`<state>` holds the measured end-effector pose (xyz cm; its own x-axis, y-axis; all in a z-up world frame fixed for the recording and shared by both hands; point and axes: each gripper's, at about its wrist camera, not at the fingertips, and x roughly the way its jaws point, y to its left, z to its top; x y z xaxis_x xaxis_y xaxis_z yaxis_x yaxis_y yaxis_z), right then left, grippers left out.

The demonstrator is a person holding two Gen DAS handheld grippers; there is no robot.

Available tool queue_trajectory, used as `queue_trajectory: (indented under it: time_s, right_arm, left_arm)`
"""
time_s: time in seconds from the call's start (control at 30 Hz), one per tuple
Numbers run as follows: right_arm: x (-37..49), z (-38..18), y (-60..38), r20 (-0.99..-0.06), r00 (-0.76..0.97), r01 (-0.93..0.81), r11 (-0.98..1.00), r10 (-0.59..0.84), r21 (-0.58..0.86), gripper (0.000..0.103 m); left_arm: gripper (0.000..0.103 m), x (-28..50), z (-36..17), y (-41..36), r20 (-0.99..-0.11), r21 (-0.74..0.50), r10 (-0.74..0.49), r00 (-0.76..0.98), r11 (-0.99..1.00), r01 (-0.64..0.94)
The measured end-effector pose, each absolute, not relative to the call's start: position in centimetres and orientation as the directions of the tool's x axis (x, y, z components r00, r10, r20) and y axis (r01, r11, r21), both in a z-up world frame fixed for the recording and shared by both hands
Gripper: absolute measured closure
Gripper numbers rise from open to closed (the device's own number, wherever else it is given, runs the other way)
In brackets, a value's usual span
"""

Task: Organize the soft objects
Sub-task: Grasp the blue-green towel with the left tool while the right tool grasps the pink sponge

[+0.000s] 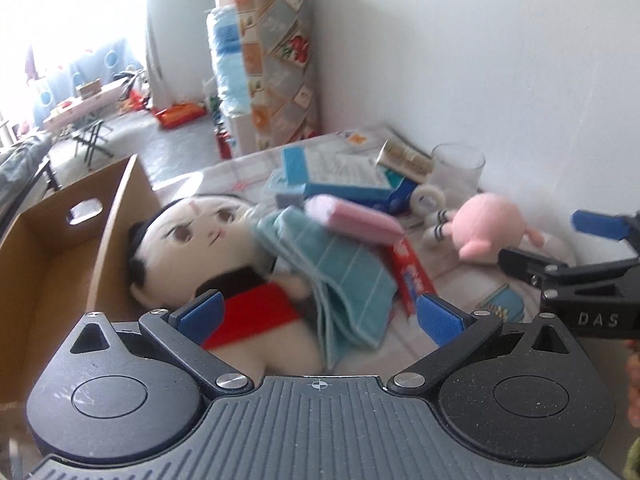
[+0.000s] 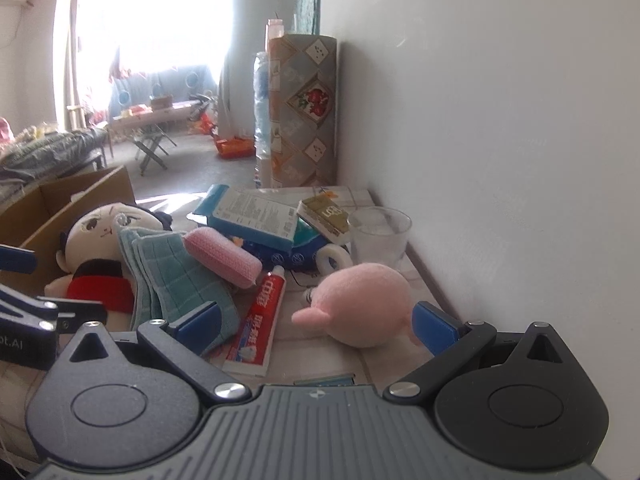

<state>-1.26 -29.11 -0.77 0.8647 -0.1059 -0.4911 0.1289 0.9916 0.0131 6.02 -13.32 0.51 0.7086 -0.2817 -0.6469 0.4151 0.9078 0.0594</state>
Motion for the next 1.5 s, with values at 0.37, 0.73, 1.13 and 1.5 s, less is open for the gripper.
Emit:
queue_trajectory:
  time_s: [0.37,0.73,1.13,1.5]
  right_arm:
    - [0.8,-2.7,-30.5,-0.367,0.929,0.03,0.985,0.035,0.169,0.002]
    - [3.1,-5.2,-29.8,-0.361,0.928,-0.02,0.98,0.091,0.196,0.02]
    - [3.3,-5.4,-30.4,-0.357,0.931,-0.004,0.978,0.08,0.209,0.033]
    - [7.6,-4.1,-26.9,-0.391,0.906,-0.157,0.986,0.163,0.047,0.033]
  left_arm:
    - [0.031,12.1,-0.1,-14.4,-0.68,0.008,-0.297,0.67,0.911,0.412]
    - [0.034,15.7,-3.2,-14.0,-0.773,-0.087,-0.279,0.57,0.936,0.341]
    - [0.095,16.2,-4.2,-14.9,-0.74,-0.049,-0.242,0.628,0.95,0.309]
    - [0.097,13.8,-1.3,-10.8,-0.697,-0.096,-0.262,0.668,0.956,0.276]
